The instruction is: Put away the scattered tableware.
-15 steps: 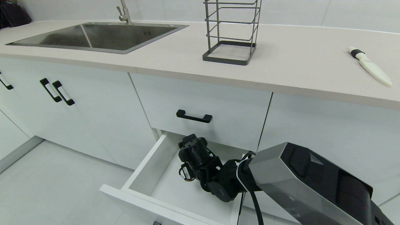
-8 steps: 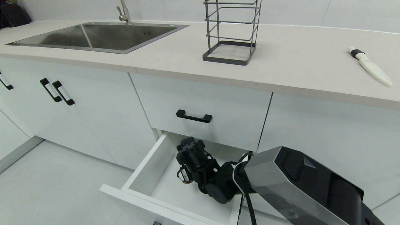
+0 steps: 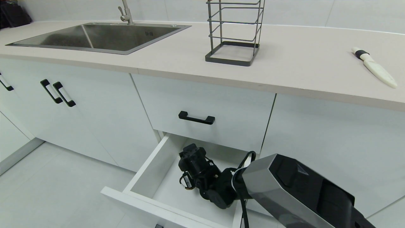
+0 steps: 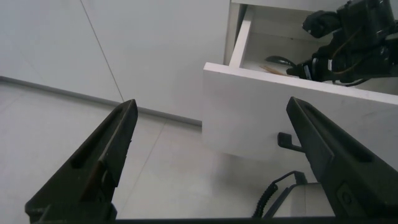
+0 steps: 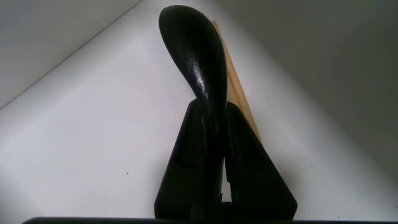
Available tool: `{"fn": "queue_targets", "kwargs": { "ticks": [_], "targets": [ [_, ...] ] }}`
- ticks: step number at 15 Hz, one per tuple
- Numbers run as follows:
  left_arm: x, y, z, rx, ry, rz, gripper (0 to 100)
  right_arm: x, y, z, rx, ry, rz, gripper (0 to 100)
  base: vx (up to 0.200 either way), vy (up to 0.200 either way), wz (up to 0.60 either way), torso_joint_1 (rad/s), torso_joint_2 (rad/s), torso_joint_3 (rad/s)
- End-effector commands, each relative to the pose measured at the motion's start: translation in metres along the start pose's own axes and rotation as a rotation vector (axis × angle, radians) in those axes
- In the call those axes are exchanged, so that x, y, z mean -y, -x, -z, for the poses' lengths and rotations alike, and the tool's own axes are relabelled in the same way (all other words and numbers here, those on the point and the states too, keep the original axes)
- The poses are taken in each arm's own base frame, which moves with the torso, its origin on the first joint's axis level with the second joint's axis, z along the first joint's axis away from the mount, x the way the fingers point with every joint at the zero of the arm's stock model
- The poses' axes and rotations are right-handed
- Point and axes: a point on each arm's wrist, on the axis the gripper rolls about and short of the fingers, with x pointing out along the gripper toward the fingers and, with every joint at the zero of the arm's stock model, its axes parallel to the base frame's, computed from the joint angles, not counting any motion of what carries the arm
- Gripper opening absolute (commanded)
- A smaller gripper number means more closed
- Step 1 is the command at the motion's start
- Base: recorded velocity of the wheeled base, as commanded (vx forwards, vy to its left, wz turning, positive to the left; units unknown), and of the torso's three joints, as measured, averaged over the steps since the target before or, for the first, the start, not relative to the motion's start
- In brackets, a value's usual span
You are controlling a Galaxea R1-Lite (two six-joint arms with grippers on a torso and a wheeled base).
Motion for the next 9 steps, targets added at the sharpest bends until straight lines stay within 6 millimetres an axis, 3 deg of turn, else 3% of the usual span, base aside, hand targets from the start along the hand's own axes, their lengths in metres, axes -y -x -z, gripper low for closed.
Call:
{"fn": "queue_targets", "kwargs": {
  "ticks": [1, 9],
  "targets": [
    [0.0, 0.0, 0.0, 0.0, 0.0, 0.0, 100, -0.001, -0.0052, 0.0069, -0.011, 0.005, 0.003, 0, 0.0, 0.0, 0.0, 0.0, 0.0, 0.0],
    [0.0, 0.0, 0.0, 0.0, 0.0, 0.0, 100, -0.0008, -0.0147, 0.0101, -0.01, -0.002, 0.009, 0, 0.0, 0.0, 0.0, 0.0, 0.0, 0.0]
  ]
}}
